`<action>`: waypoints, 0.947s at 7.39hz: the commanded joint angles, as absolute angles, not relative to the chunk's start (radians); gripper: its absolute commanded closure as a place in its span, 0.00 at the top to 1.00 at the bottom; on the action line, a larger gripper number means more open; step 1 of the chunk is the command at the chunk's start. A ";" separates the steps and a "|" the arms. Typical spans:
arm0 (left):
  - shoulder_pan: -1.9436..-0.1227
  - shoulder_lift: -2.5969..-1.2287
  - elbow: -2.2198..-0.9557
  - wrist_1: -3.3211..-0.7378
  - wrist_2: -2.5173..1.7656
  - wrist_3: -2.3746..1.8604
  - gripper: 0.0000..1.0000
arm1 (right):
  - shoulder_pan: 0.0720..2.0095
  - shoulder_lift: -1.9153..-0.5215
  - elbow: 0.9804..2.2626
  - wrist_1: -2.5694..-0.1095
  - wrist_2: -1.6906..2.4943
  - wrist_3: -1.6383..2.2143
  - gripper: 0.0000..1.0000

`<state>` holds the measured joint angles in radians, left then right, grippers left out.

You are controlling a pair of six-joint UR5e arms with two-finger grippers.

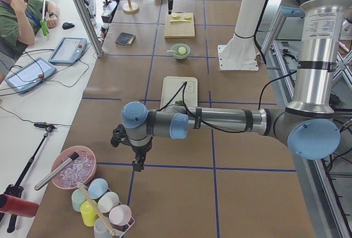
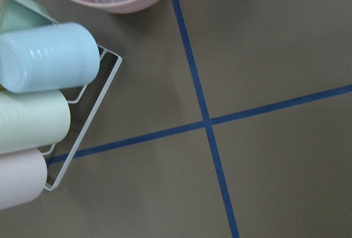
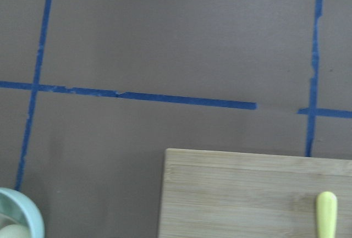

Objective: Put spoon and bun in bowl

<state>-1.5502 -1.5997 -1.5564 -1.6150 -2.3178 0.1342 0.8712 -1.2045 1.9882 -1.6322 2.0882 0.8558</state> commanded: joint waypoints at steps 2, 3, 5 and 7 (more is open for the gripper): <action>-1.552 -1.582 -1.566 -1.614 -2.335 0.130 1.00 | 1.125 -1.382 1.944 -1.635 2.199 0.480 1.00; -1.551 -1.583 -1.565 -1.614 -2.336 0.130 1.00 | 1.214 -1.419 1.893 -1.634 2.254 0.366 1.00; -1.551 -1.580 -1.574 -1.614 -2.335 0.132 1.00 | 1.397 -1.477 1.771 -1.631 2.310 0.066 1.00; -1.552 -1.575 -1.574 -1.614 -2.335 0.137 1.00 | 1.542 -1.488 1.604 -1.628 2.391 -0.137 1.00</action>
<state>-1.5511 -1.5785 -1.5728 -1.6137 -2.3349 0.1341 1.4430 -1.4774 1.7118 -1.6312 2.3439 -0.0024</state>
